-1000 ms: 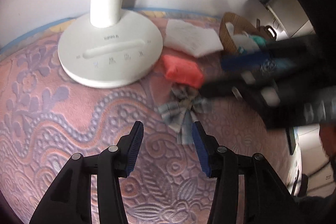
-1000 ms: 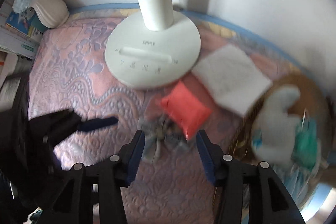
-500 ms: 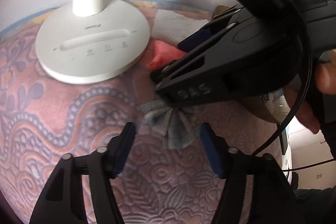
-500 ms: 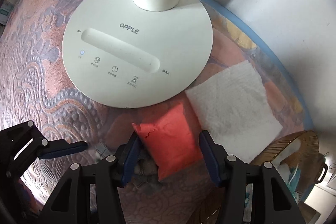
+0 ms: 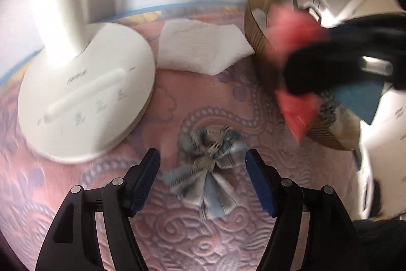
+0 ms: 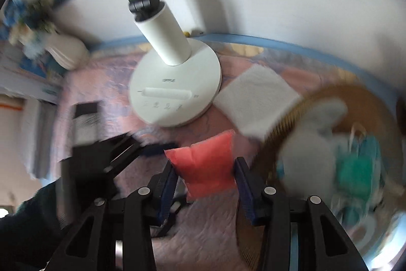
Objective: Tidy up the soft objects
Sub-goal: 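Carry the plaid bow and red packet into the amber bowl, open both grippers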
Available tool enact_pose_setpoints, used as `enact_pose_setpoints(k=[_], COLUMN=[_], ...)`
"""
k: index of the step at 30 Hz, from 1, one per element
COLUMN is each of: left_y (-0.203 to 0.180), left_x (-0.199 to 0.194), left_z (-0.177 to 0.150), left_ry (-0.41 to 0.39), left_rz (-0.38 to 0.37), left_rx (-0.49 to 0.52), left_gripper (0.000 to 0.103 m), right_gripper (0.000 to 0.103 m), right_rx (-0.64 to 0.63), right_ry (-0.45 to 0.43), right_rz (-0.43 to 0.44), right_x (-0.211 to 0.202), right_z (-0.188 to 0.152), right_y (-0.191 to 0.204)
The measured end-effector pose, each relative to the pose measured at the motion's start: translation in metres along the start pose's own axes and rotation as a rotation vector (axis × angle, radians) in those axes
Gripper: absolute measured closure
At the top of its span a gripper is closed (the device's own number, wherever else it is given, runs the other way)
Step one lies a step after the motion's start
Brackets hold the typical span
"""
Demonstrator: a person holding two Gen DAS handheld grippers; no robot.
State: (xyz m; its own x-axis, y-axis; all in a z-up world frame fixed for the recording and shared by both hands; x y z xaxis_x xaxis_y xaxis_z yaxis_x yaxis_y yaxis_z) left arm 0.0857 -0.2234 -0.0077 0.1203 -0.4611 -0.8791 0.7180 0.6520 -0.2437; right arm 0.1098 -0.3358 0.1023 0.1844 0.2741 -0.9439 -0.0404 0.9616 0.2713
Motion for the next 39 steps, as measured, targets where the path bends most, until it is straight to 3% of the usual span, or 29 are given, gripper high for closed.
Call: enact_pose_setpoints(k=[1,3,5,7,12,16,22,27,31,39], left_y=[-0.003,-0.012,-0.015,-0.012,0.005,-0.011,-0.052,-0.093,-0.118,-0.163], left_x=[0.001,0.004,0.003,-0.003,-0.031,-0.058,-0.108,-0.138,-0.144,-0.133], left_z=[0.002,0.003,0.0,-0.006,-0.027,-0.035,-0.012,0.026,0.048,0.094], left_ry=[0.006,0.013,-0.022,-0.082,-0.141,-0.177,-0.285,-0.373,-0.394,-0.42], left_rz=[0.014,0.055,0.139,0.13,0.071,0.046,0.042,0.03,0.039,0.085], left_rx=[0.016,0.049,0.06,0.013,-0.136,-0.153,-0.076,0.009,0.08,0.185], left_gripper=[0.037,0.049,0.078,0.086,0.087,0.087,0.087,0.087,0.087,0.087], right_gripper=[0.059,0.06,0.06,0.06,0.061,0.061,0.061,0.061,0.061,0.061], right_rx=[0.019,0.056,0.081,0.091,0.115,0.12,0.092,0.044,0.035,0.043], right_ry=[-0.012,-0.03,-0.049,-0.069,-0.114,-0.167,-0.264,-0.352,-0.395,-0.436], right_rz=[0.013,0.018,0.033,0.031,0.066,0.083,0.0,-0.169,-0.25,-0.301], right_x=[-0.005,-0.017,-0.022,-0.023,-0.026,-0.039,-0.085,-0.124,-0.145,-0.175], right_z=[-0.005,-0.028,-0.041,-0.055,-0.082,-0.098,-0.118,-0.123,-0.123,-0.121], right_y=[-0.003,-0.005,0.001,0.005,0.006,0.01,0.01,-0.004,-0.023,-0.066])
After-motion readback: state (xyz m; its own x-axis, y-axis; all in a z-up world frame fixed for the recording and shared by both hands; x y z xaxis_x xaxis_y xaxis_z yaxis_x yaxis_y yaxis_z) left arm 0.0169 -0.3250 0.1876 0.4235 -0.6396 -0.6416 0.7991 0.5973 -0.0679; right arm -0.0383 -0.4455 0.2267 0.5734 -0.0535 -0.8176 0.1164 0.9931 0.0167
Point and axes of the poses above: each gripper's, at about its wrist camera, not at the fingertips, and x roughly the way its jaws point, y to its left, z to its top, the point moved 3 cm from there along x, roughly the way its jaws point, and after that the axes turned 1 degree about x, right-handed, at the moved point
